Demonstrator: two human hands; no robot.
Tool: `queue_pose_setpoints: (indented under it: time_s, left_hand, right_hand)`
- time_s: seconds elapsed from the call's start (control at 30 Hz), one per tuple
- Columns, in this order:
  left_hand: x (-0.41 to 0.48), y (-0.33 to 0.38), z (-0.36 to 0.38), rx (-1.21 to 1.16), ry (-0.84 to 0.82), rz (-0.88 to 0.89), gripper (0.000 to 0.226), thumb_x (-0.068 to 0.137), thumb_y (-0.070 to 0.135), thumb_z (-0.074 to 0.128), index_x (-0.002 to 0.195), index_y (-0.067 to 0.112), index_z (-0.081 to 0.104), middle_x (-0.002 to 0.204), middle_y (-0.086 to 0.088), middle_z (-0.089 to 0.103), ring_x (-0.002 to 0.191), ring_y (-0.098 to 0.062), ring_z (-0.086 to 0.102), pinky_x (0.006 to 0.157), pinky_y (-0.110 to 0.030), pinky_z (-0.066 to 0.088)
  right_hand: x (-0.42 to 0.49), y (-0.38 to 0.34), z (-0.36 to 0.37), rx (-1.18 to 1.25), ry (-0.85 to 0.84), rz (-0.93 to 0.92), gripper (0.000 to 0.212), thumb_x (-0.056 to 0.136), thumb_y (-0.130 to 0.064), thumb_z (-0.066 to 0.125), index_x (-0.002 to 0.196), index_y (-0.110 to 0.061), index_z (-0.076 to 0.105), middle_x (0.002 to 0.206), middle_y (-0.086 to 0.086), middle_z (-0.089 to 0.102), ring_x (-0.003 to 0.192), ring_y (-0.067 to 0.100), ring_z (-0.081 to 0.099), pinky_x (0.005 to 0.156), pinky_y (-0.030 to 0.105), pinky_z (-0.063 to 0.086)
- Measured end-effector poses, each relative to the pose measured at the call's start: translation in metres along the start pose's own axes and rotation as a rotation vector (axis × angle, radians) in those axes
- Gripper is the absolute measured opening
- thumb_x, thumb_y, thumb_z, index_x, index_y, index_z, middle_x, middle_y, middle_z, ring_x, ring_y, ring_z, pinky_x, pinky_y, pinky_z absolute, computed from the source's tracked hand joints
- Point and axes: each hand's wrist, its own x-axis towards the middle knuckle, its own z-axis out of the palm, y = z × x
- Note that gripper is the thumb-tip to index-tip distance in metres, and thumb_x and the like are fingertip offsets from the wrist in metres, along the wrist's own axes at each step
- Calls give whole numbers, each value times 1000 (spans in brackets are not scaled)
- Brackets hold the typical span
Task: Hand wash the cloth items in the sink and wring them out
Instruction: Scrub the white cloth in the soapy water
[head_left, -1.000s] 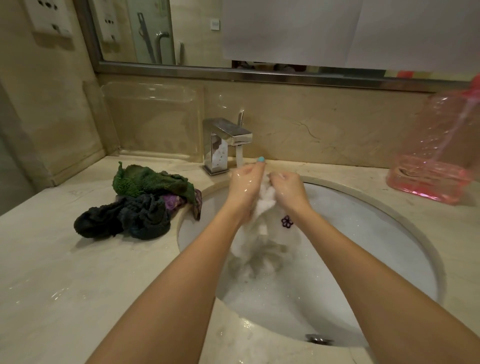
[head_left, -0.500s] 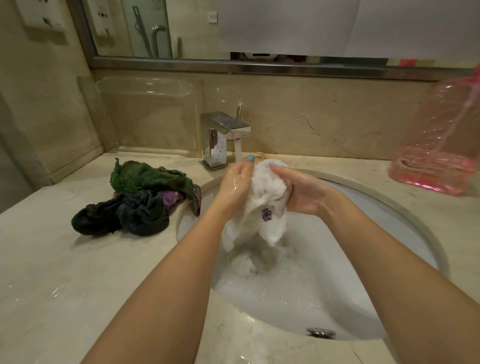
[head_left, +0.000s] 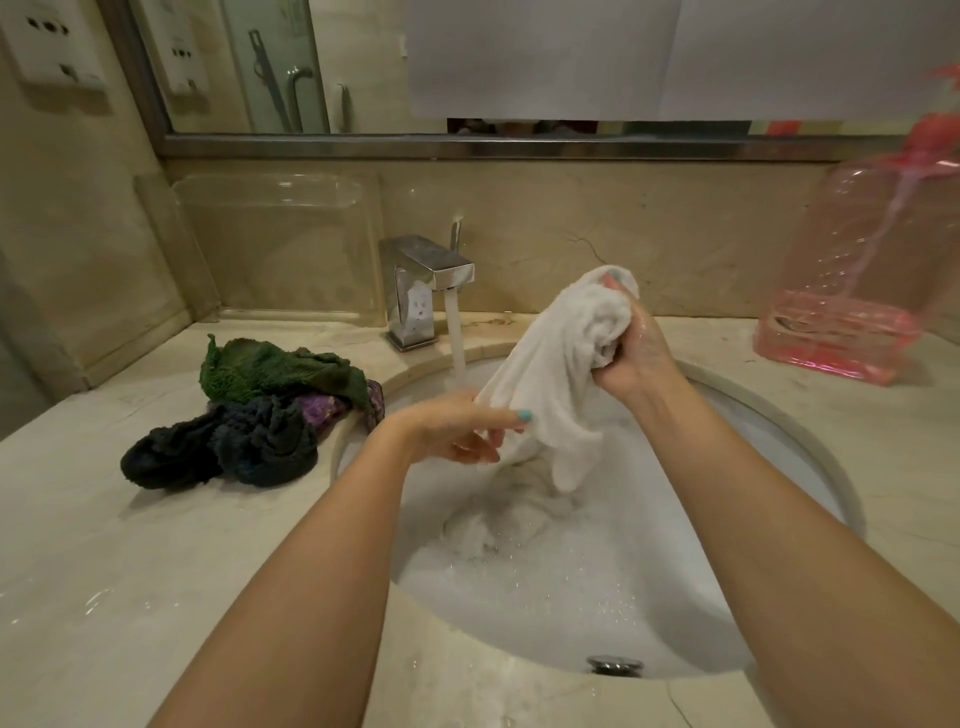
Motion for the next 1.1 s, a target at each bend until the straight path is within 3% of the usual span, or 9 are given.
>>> queue_pose_setpoints:
  time_s: [0.17, 0.3, 0.4, 0.5, 0.67, 0.77, 0.87, 0.97, 1.1]
  left_hand:
    - [2, 10, 11, -314, 36, 134, 42, 93, 45, 56, 127, 19, 50, 135, -2, 53, 122, -22, 55, 101, -48, 47]
    - [5, 10, 21, -477, -15, 130, 46, 101, 48, 39, 132, 16, 49, 123, -18, 62, 111, -38, 62, 94, -64, 47]
    - [4, 12, 17, -643, 66, 160, 45, 103, 46, 36, 136, 17, 47, 103, -13, 69, 84, -26, 69, 90, -60, 52]
    - [9, 12, 8, -751, 325, 207, 43, 103, 46, 36, 136, 19, 45, 94, -8, 66, 59, -14, 62, 67, -39, 61]
    - [19, 13, 6, -804, 559, 233, 52, 100, 54, 36, 132, 17, 54, 122, -15, 66, 106, -30, 66, 81, -43, 58]
    - [20, 11, 4, -897, 651, 154, 52, 96, 57, 43, 115, 14, 65, 111, -12, 71, 101, -32, 68, 91, -50, 54]
    - [20, 13, 5, -880, 706, 119, 49, 97, 54, 41, 104, 14, 68, 106, -10, 71, 99, -29, 68, 93, -47, 53]
    - [19, 21, 10, -683, 844, 221, 47, 103, 46, 32, 122, 13, 60, 116, -6, 65, 109, -25, 60, 99, -41, 48]
    - [26, 14, 1, -534, 891, 216, 18, 101, 21, 40, 117, 24, 48, 103, -4, 60, 88, -22, 61, 71, -31, 53]
  right_hand:
    - [-6, -8, 2, 152, -24, -67, 41, 99, -42, 47, 87, -6, 62, 66, 8, 69, 56, 18, 69, 46, 24, 52]
    - [0, -1, 15, 60, -72, -46, 42, 98, -45, 47, 90, -7, 63, 71, 6, 68, 63, 15, 67, 52, 24, 54]
    - [2, 0, 14, -54, -91, -70, 44, 97, -48, 47, 99, -8, 66, 87, 7, 71, 80, 17, 70, 66, 27, 58]
    - [1, 5, 1, -175, -72, -29, 52, 91, -50, 53, 121, -8, 62, 115, 11, 70, 100, 22, 69, 81, 33, 58]
    - [2, 38, 12, -644, -82, 45, 30, 96, -36, 56, 110, -11, 65, 108, 13, 71, 93, 25, 69, 81, 37, 54]
    - [4, 60, 20, -763, -77, 30, 40, 96, -47, 51, 115, -14, 63, 110, 11, 72, 103, 30, 68, 95, 45, 51]
    - [7, 71, 24, -717, 0, 7, 38, 98, -49, 47, 111, -17, 64, 104, 9, 74, 99, 29, 70, 96, 48, 52]
    - [4, 70, 36, -702, 75, -107, 39, 97, -49, 50, 111, -16, 64, 104, 5, 72, 96, 22, 69, 92, 41, 54]
    - [-13, 74, 48, -836, -55, -270, 28, 101, -27, 48, 80, -15, 61, 73, -2, 68, 67, 7, 66, 62, 19, 51]
